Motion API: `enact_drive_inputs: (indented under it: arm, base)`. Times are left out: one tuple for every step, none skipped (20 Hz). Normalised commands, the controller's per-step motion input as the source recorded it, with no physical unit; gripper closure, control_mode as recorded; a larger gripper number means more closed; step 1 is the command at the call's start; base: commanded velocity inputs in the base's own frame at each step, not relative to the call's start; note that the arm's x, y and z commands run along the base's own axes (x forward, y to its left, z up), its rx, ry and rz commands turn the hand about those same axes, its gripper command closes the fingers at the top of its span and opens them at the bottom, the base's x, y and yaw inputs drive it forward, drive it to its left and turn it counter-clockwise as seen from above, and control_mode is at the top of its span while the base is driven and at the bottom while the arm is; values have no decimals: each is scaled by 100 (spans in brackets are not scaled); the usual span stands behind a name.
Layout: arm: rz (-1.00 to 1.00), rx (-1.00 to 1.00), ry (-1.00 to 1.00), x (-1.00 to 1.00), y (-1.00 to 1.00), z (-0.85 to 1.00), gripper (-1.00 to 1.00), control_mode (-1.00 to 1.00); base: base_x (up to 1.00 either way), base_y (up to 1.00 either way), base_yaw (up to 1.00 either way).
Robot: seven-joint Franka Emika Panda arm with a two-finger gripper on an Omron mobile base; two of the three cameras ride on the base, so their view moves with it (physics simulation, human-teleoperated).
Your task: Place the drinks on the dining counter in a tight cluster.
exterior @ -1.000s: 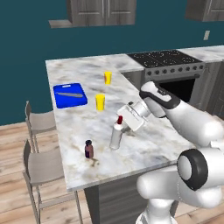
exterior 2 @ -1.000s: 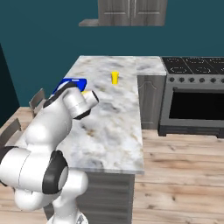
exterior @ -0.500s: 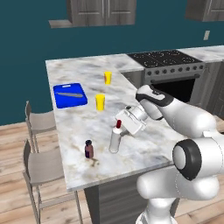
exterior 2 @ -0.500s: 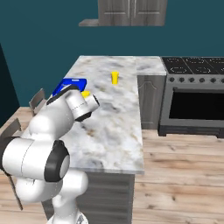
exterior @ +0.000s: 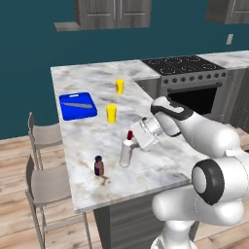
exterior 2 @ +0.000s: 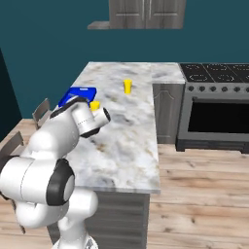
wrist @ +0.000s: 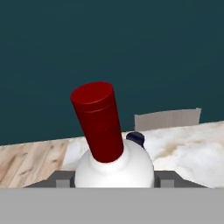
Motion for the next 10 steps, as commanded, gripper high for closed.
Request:
enact_drive_inputs:
  arm:
    - [-15, 0, 0, 10, 1, -6, 100, -100]
    - [-9, 0, 0, 10, 4, -2, 100, -100]
    - [-2, 0, 0, 0, 21, 0, 100, -100]
    - [0, 0, 1, 0, 24, 0, 100, -100]
    - [0, 0, 1, 0, 28, 0, 100, -100]
    - [0, 0, 1, 0, 32, 0, 100, -100]
    - [0, 0, 0, 0, 29, 0, 100, -100]
    - [0, 0, 1, 0, 25, 0, 100, -100]
    - [0, 0, 2, 0, 19, 0, 100, -100]
    - [0, 0, 1, 0, 12, -1, 100, -100]
  base:
    - [0, 0, 0]
    - [0, 0, 0]
    - [0, 0, 0]
    - [0, 0, 0]
    - [0, 0, 0]
    - [0, 0, 0]
    - [0, 0, 0]
    - [0, 0, 0]
    - [0, 0, 0]
    - [0, 0, 0]
